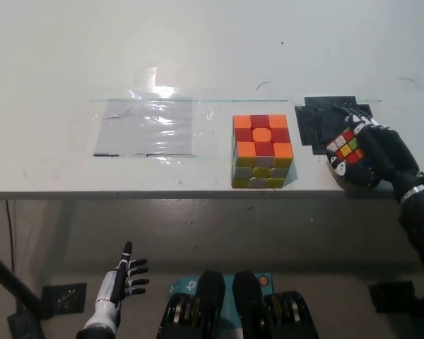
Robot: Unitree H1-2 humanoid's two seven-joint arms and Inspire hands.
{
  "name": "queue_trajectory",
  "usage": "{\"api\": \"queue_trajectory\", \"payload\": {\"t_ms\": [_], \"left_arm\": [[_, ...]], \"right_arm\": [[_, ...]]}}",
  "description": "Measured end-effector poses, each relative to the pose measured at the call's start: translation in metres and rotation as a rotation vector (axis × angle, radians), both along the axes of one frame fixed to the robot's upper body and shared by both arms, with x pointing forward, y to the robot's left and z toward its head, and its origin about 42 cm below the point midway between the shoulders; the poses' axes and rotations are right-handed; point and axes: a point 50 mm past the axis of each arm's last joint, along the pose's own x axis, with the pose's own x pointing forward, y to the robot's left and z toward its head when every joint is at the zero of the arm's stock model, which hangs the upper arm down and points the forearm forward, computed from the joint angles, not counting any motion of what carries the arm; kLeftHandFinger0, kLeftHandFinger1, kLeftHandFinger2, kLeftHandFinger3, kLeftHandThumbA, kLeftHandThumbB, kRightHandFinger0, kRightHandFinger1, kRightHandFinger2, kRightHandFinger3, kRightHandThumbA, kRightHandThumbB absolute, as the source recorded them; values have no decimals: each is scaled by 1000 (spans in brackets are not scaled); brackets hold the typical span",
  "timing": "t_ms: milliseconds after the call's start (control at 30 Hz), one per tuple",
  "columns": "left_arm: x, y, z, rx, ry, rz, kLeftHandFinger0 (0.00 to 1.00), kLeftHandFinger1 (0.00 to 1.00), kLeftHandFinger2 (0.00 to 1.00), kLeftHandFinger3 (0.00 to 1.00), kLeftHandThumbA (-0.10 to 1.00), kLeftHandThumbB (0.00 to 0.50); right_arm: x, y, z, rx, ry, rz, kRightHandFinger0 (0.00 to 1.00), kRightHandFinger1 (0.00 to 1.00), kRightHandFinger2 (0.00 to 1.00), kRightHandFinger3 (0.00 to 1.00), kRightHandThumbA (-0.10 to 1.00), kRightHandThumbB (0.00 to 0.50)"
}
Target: The robot uses its right hand to pick up the small cube kept on the middle on the desk and place it on the bigger cube kept next to it
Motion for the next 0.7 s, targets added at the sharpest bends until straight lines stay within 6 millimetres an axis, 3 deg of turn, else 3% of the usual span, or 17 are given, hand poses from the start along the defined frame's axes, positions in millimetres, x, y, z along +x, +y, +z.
{"api": "queue_trajectory", "payload": {"t_ms": [33, 67, 167, 300, 400, 467, 500, 533, 567, 633, 667, 700], "left_arm": [[1, 0, 0, 0, -1, -1, 703, 651, 731, 698, 1000, 191], [2, 0, 1, 0, -2, -1, 695, 643, 724, 688, 1000, 187], [6, -1, 3, 0, -5, -4, 711, 657, 723, 684, 1000, 201], [7, -2, 4, 0, -8, -5, 715, 670, 742, 704, 1000, 204], [7, -2, 3, 1, -6, -5, 708, 650, 727, 690, 1000, 194], [7, -2, 3, 1, -6, -5, 683, 633, 695, 639, 1000, 180], [7, -2, 3, 1, -7, -5, 681, 632, 691, 638, 1000, 180], [7, -2, 3, 0, -7, -5, 698, 650, 698, 650, 1000, 176], [7, -2, 3, 0, -7, -5, 700, 653, 703, 661, 1000, 169], [7, -2, 3, 0, -7, -5, 689, 642, 701, 660, 1000, 172], [7, -1, 3, -1, -6, -3, 693, 648, 711, 678, 1000, 165], [7, -1, 3, -1, -6, -3, 694, 649, 719, 694, 1000, 161]], "right_arm": [[1, 0, 1, -18, -3, 7, 266, 507, 1000, 1000, 609, 336], [2, 2, 3, -34, -9, 15, 219, 432, 926, 1000, 623, 329], [6, 6, 4, -72, -20, 39, 197, 320, 645, 1000, 575, 287], [7, 9, 6, -81, -37, 65, 9, 49, 324, 1000, 486, 242], [7, 10, 6, -79, -43, 76, 0, 0, 167, 1000, 433, 177], [6, 11, 6, -77, -46, 85, 0, 0, 133, 1000, 304, 92], [6, 12, 6, -76, -48, 90, 0, 0, 133, 1000, 264, 77], [6, 13, 6, -74, -49, 94, 0, 0, 70, 1000, 72, 20], [6, 14, 5, -72, -51, 99, 0, 0, 12, 1000, -71, 3], [6, 15, 4, -67, -58, 111, 0, 6, 2, 352, -100, 0], [5, 17, 3, -66, -63, 119, 0, 19, 15, 149, -100, 0], [5, 17, 3, -68, -65, 123, 0, 37, 35, 41, -100, 0]]}}
